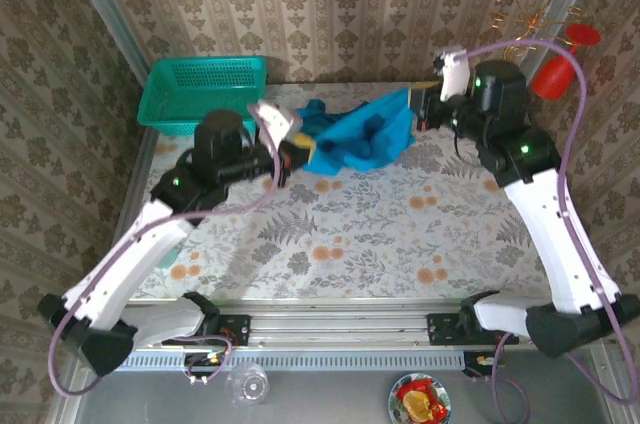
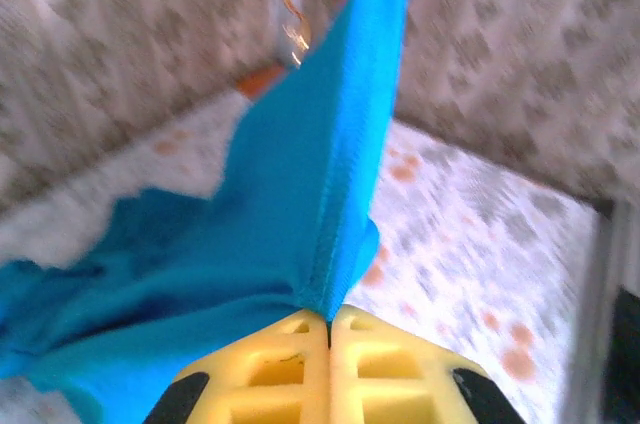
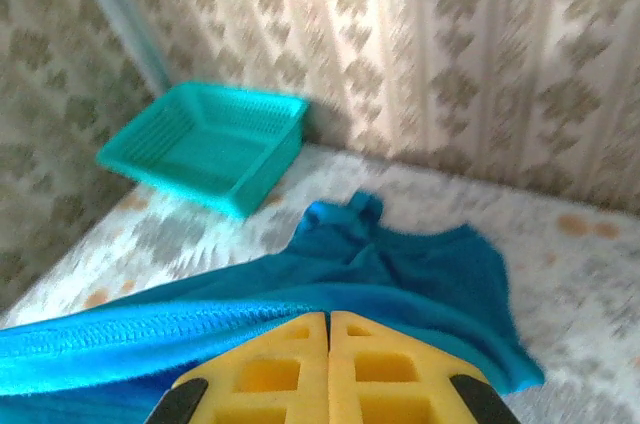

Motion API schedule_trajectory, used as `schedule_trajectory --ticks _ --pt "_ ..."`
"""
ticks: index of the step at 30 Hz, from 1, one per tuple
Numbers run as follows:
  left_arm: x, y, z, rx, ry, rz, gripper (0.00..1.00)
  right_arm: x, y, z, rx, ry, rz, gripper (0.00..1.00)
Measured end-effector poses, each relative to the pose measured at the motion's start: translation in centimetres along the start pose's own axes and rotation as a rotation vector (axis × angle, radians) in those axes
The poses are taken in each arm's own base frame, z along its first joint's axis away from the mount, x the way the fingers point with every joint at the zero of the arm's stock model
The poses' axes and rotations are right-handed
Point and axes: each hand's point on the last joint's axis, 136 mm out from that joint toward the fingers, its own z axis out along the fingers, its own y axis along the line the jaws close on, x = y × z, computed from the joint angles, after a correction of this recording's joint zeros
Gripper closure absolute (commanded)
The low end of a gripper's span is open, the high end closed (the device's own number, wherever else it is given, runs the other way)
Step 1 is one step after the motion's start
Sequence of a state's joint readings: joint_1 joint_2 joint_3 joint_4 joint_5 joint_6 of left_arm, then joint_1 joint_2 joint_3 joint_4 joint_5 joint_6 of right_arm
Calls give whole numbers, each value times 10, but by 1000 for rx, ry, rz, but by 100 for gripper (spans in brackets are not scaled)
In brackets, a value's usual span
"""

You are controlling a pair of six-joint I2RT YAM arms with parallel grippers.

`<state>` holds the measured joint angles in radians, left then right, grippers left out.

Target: Fold the inside-out t-shirt

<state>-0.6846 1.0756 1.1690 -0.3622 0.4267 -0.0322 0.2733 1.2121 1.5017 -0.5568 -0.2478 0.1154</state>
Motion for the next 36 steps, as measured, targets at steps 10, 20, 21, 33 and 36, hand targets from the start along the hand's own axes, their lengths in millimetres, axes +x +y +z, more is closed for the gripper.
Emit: schedule_trajectory --ticks 10,20,21,33,36 --pt "131 1 3 -22 249 -207 100 155 26 41 -103 393 55 100" --pt "167 36 46 -44 367 -297 100 253 -3 51 46 552 167 86" --pt "171 39 50 -43 380 -307 100 259 -7 52 67 564 164 81" --pt "158 34 65 56 381 -286 100 257 52 57 -198 534 -234 51" --pt "159 31 64 73 389 -291 100 250 76 66 -299 520 -352 50"
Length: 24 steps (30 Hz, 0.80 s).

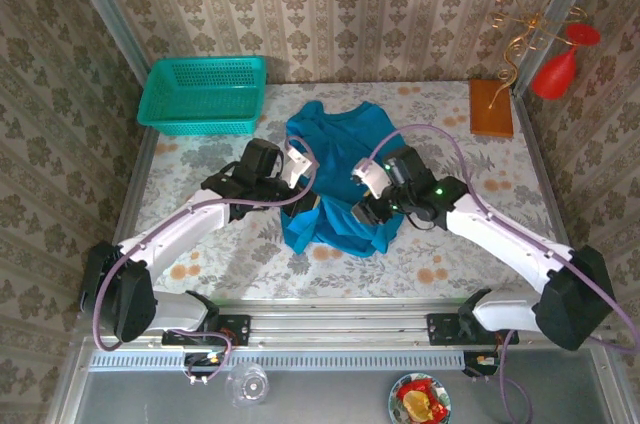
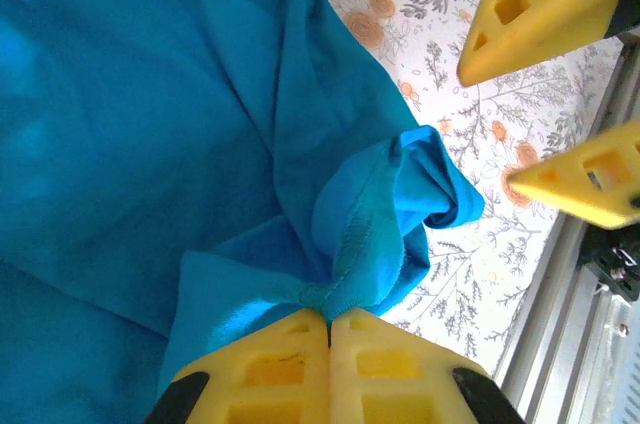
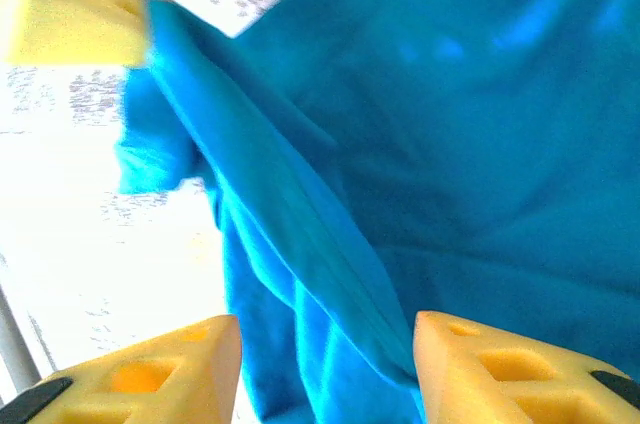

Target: Fold the inside-out t-shirt

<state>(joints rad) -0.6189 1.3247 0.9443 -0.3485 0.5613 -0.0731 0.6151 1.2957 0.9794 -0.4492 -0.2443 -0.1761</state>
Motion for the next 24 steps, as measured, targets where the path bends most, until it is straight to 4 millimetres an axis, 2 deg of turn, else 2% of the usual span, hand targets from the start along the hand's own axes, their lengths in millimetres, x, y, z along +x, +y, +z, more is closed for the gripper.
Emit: schedule_trajectory --ticks 4,10,13,17,21,24 --pt "2 -2 0 10 9 -3 100 -14 16 18 -57 0 -129 48" --pt "2 -4 -3 14 7 -1 100 -4 24 52 -95 50 -192 50" --pt "3 -5 -3 15 8 -2 100 -3 20 59 -78 52 -203 57" --pt "2 -6 -6 15 4 8 100 -3 14 59 -52 44 -214 74" --pt "4 -8 -8 15 8 14 100 8 10 54 -31 50 -201 89" --pt "4 -9 -10 15 9 16 100 6 5 47 -16 35 -199 100"
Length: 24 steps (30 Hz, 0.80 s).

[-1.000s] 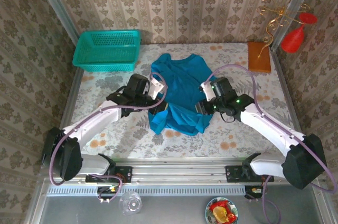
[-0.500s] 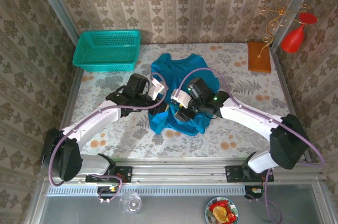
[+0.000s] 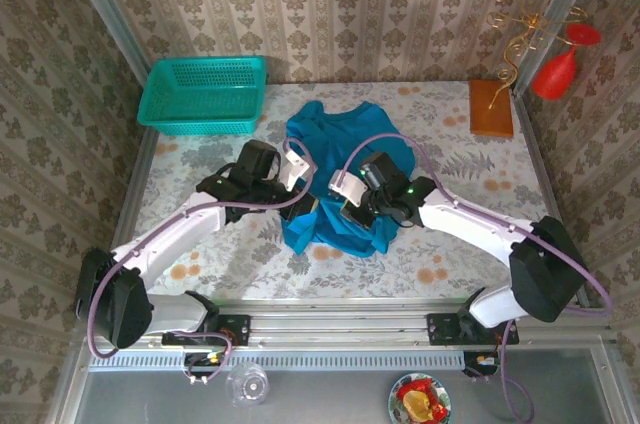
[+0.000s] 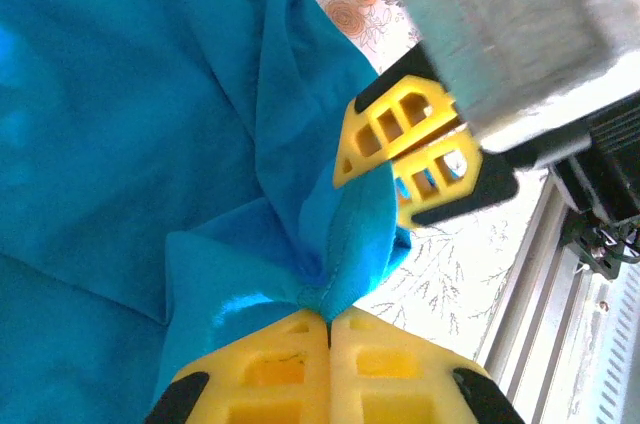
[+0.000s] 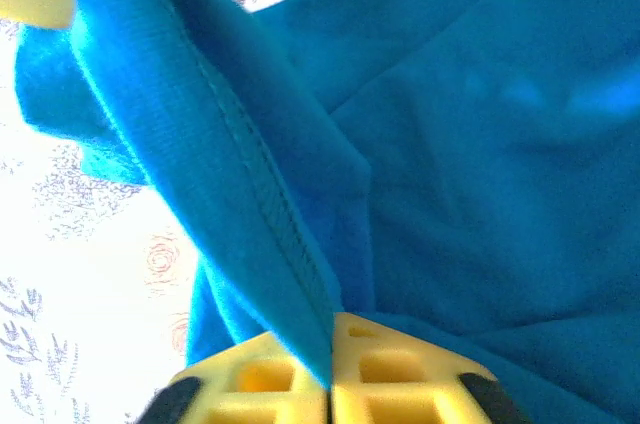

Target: Fold the inside-out t-shirt

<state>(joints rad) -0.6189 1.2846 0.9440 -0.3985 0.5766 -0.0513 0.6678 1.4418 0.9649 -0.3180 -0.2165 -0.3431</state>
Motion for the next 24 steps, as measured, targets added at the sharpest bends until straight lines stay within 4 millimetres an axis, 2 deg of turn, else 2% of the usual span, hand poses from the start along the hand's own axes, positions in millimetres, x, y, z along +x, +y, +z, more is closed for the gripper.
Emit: schedule_trajectory --ticks 3,4,7,11,15,17,24 --pt "0 0 -1 0 -2 2 100 -4 -2 -8 10 -20 0 100" --pt "0 -1 -1 0 -3 2 96 -6 -2 -11 13 -26 0 100" --pt "-2 -2 -2 2 -10 16 67 -9 2 -21 -2 -38 0 100" --pt "-5 -15 -2 8 -40 89 45 -18 8 -31 -47 -38 20 100" --pt "-9 -35 9 10 -60 175 36 -26 12 -38 -77 -46 56 100" --pt "-10 -39 14 -7 -68 202 34 -25 13 -40 -87 -40 80 100" --pt "-22 -25 34 -149 -107 248 28 -8 6 -42 -84 24 211 100"
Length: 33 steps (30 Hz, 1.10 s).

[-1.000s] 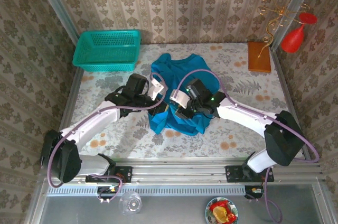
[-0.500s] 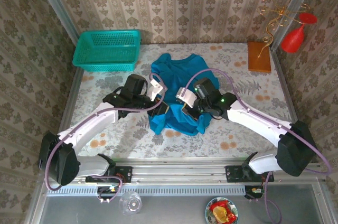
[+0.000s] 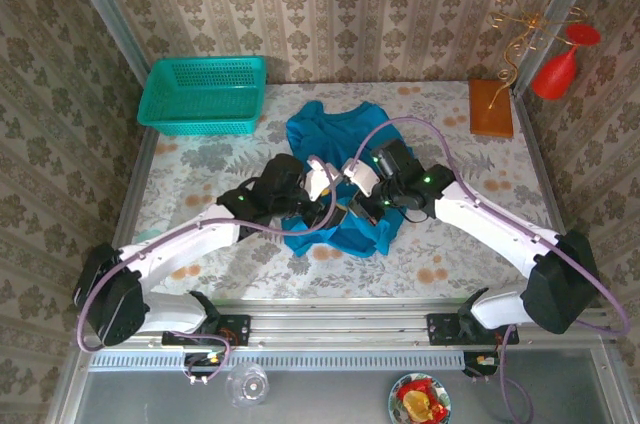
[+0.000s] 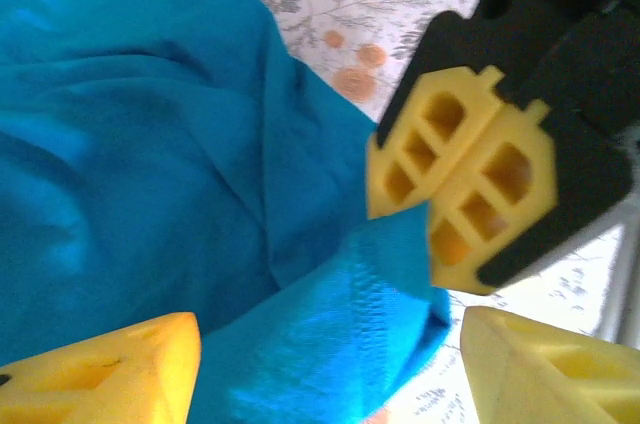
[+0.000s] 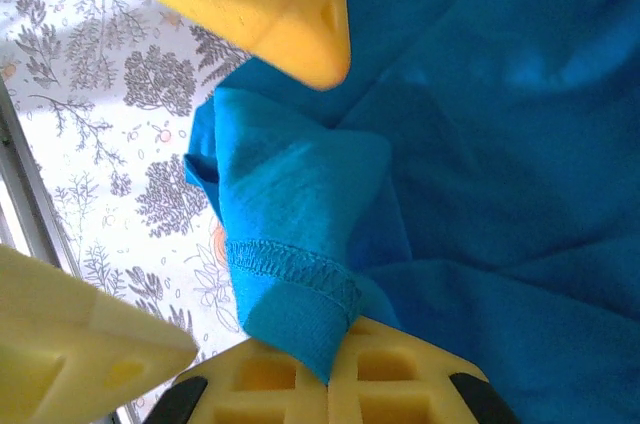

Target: Fold the inside-out t-shirt

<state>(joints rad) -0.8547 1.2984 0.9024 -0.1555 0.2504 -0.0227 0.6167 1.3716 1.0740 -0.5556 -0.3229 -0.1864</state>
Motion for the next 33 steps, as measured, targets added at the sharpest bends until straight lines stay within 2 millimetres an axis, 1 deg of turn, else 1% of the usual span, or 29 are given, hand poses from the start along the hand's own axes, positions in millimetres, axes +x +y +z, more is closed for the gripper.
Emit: schedule_trajectory --ticks 4,7,11,13,14,16,18,20,21,25,28,33 --pt "-1 6 13 -58 -22 11 27 9 -6 -2 9 31 65 100" --pt "-1 6 21 -63 -43 11 29 14 -9 -4 17 54 103 100" --pt "0 0 27 -34 -78 25 29 18 -11 -6 22 68 120 100" --pt "1 -2 28 -25 -96 30 31 21 -10 -6 21 81 124 100" --pt "5 -2 28 -24 -92 30 32 20 -10 -6 18 78 126 100" --pt "22 -2 30 -26 -60 24 32 10 -11 -9 17 47 118 100" --pt "44 -2 29 -33 -24 20 29 -3 -11 -14 19 6 105 100" --pt "58 -2 24 -40 -11 18 27 -12 -11 -19 21 -25 95 100" --pt "61 -2 21 -40 -11 18 26 -15 -11 -20 18 -38 91 100" --pt "59 1 18 -63 -27 24 23 -17 -8 -23 3 -50 89 100" --pt "60 10 19 -116 -23 24 21 -17 -5 -23 -13 -52 90 100" --pt "58 25 26 -207 -4 28 19 -18 -3 -24 -25 -56 94 100"
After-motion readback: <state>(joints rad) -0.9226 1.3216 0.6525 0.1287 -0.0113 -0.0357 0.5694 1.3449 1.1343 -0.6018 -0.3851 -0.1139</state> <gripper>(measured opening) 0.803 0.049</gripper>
